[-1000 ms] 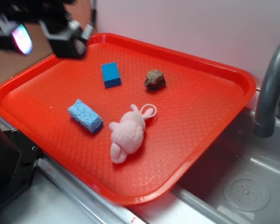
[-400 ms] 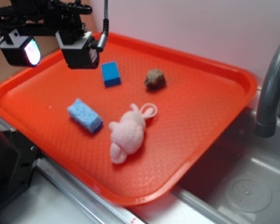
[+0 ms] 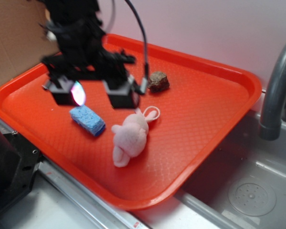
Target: Grab the pink bunny.
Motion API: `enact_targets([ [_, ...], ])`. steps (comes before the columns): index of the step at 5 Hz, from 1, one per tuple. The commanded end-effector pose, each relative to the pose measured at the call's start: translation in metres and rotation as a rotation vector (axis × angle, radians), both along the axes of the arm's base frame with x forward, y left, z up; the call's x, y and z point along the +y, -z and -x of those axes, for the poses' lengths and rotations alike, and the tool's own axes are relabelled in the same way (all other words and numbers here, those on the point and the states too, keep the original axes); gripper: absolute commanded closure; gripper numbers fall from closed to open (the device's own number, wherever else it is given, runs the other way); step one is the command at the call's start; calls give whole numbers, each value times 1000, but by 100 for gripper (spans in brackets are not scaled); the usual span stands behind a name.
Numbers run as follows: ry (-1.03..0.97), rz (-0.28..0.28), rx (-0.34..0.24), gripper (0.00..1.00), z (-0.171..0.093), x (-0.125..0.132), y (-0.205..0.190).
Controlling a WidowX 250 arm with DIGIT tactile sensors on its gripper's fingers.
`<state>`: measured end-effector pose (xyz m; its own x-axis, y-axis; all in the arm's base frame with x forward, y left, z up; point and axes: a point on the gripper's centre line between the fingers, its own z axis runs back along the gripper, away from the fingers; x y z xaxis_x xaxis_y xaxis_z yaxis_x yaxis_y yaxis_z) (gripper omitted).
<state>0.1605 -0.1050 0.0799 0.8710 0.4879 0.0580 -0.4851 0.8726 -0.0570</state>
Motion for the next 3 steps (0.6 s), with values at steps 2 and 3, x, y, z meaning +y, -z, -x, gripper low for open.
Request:
enact_targets([
  [2, 75, -62, 136, 100, -16, -36, 63],
  [3, 70, -29, 134, 100, -13, -26, 46],
])
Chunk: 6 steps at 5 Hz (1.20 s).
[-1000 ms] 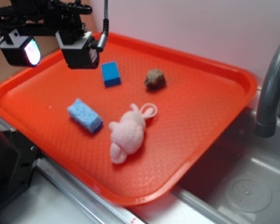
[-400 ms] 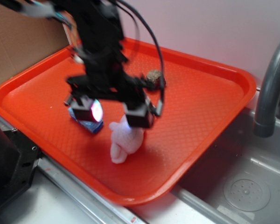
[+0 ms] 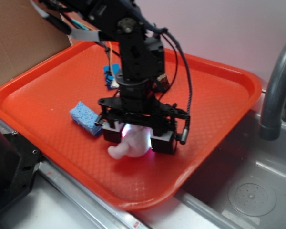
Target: Grab the pink bunny.
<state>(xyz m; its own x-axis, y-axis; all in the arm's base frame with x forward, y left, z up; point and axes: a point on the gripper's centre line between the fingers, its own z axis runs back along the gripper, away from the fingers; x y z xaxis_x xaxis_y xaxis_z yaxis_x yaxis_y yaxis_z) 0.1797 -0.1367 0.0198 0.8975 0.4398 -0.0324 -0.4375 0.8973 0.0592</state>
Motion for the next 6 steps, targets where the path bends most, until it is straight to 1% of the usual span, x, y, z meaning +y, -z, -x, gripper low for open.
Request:
enact_targets([
  [1, 179, -3, -89, 100, 5, 21, -63],
  [2, 245, -51, -106, 100, 14, 50, -114],
  [3, 181, -41, -125, 100, 19, 86, -155],
  [4, 163, -105, -102, 100, 9, 109, -168],
  [5, 167, -138, -96, 100, -4, 122, -172],
  [6, 199, -169, -96, 100, -20, 130, -166],
])
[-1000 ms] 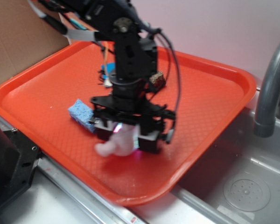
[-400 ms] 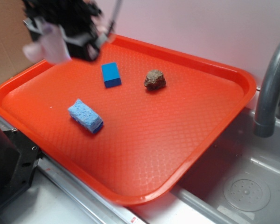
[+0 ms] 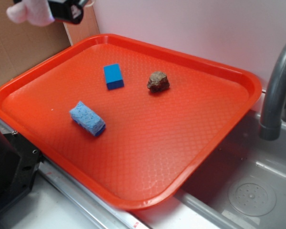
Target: Grab the pink bunny.
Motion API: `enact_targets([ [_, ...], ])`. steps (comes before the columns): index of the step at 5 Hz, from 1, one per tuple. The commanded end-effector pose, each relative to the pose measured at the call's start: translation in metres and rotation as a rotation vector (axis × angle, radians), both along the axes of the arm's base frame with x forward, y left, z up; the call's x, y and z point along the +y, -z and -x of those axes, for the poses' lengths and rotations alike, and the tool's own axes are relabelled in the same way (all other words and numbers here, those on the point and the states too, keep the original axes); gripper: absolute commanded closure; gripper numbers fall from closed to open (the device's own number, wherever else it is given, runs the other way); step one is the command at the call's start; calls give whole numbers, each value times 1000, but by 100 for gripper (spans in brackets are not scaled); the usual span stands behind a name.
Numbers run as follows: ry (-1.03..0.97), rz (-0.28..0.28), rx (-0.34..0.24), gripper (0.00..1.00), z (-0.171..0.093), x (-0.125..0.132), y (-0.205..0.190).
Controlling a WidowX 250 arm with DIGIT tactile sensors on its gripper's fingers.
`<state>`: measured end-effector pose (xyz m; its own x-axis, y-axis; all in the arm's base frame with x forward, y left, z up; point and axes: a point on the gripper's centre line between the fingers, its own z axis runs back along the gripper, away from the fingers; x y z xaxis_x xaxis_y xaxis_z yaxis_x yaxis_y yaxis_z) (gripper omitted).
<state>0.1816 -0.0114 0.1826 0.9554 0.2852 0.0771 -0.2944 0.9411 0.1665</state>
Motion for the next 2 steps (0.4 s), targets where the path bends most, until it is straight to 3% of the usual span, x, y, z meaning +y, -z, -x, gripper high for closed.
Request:
enact_targets([
  [1, 52, -51, -41, 100, -25, 12, 1],
  [2, 55, -58, -39, 100, -23, 8, 4],
])
